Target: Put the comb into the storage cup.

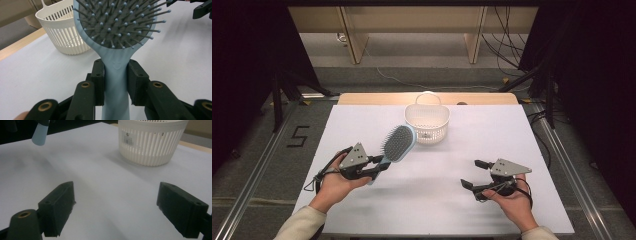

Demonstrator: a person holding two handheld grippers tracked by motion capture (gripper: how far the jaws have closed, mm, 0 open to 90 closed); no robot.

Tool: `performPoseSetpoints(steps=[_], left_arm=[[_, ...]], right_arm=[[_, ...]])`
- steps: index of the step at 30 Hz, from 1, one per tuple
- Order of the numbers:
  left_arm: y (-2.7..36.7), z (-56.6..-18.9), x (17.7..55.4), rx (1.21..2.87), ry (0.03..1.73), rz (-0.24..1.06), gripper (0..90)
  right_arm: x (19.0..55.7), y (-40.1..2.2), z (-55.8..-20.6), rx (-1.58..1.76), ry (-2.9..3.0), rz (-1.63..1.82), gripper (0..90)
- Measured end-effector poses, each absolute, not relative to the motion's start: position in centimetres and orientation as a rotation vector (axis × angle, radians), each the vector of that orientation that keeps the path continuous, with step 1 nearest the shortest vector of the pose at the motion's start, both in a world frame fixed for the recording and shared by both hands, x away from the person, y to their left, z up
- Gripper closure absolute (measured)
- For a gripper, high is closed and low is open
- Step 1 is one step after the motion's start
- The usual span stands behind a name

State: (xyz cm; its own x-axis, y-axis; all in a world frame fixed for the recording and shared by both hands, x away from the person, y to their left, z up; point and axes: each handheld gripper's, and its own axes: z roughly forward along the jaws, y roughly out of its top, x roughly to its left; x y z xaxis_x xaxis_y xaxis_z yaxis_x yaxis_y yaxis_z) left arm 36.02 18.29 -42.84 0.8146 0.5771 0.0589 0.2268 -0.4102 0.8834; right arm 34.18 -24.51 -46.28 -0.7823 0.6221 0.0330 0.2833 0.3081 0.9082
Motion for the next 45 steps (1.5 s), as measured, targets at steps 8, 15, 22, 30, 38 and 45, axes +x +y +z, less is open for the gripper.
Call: performPoseSetpoints(steps=[8, 15, 22, 30, 38, 45], left_arm=[[18.4, -42.6, 36.2, 1.982, 0.606, 0.442, 69.5], [18.3, -42.4, 36.4, 1.976, 0.606, 0.443, 69.6], [18.2, -42.2, 36.7, 1.971, 0.605, 0.445, 69.6], [18.3, -41.9, 37.0, 1.96, 0.611, 0.454, 69.6], [18.3, -41.6, 37.2, 1.952, 0.619, 0.459, 69.6], [18.3, -41.5, 37.3, 1.946, 0.619, 0.46, 69.6]], right_arm=[[34.2, -24.5, -46.3, 0.815, 2.256, 1.463, 15.8], [34.2, -24.5, -46.3, 0.814, 2.255, 1.464, 15.8], [34.2, -24.5, -46.3, 0.816, 2.255, 1.465, 15.8], [34.2, -24.5, -46.3, 0.816, 2.255, 1.464, 15.8], [34.2, -24.5, -46.3, 0.815, 2.255, 1.464, 15.8], [34.2, -24.5, -46.3, 0.816, 2.255, 1.465, 15.8]])
